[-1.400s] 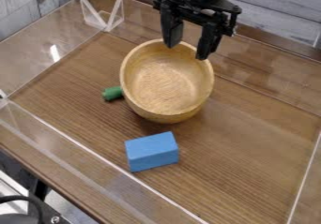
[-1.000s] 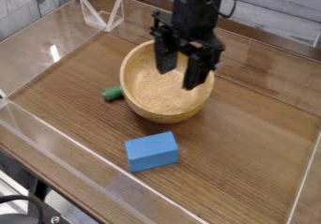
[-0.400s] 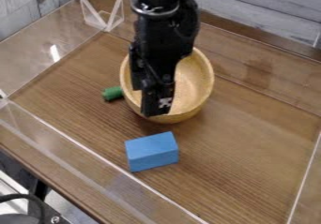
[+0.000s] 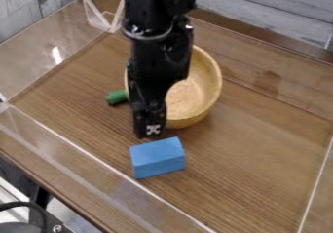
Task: Put the blue block in the brown bowl
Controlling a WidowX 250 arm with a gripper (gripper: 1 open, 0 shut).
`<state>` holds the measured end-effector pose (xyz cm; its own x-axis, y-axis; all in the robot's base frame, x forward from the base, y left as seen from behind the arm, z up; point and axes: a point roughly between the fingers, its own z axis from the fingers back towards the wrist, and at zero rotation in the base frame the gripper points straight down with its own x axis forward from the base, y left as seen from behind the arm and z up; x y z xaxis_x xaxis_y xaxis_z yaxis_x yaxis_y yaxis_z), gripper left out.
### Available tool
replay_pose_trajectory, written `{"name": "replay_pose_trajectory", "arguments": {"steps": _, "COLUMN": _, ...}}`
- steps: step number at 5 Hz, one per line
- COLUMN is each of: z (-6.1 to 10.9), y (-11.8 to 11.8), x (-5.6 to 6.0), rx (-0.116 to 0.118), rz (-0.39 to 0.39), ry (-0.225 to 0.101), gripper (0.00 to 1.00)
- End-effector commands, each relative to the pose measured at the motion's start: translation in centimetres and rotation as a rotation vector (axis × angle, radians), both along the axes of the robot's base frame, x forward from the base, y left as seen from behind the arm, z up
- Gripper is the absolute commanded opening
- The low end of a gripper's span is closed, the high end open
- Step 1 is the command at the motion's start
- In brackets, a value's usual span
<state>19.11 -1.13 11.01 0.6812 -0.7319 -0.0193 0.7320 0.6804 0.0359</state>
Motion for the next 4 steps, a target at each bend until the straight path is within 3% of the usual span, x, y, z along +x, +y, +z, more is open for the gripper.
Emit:
{"name": "replay_pose_trajectory", "arguments": {"steps": 1, "z": -0.2, "y": -0.3, "x": 0.2, "rx": 0.000, "rz": -0.025, "ry": -0.052, "gripper": 1.00}}
{"name": "replay_pose_trajectory", "arguments": {"steps": 4, "z": -4.1, "y": -0.7, "x": 0.3, "rx": 0.009, "rz": -0.045, "ry": -0.073, "gripper": 1.00}}
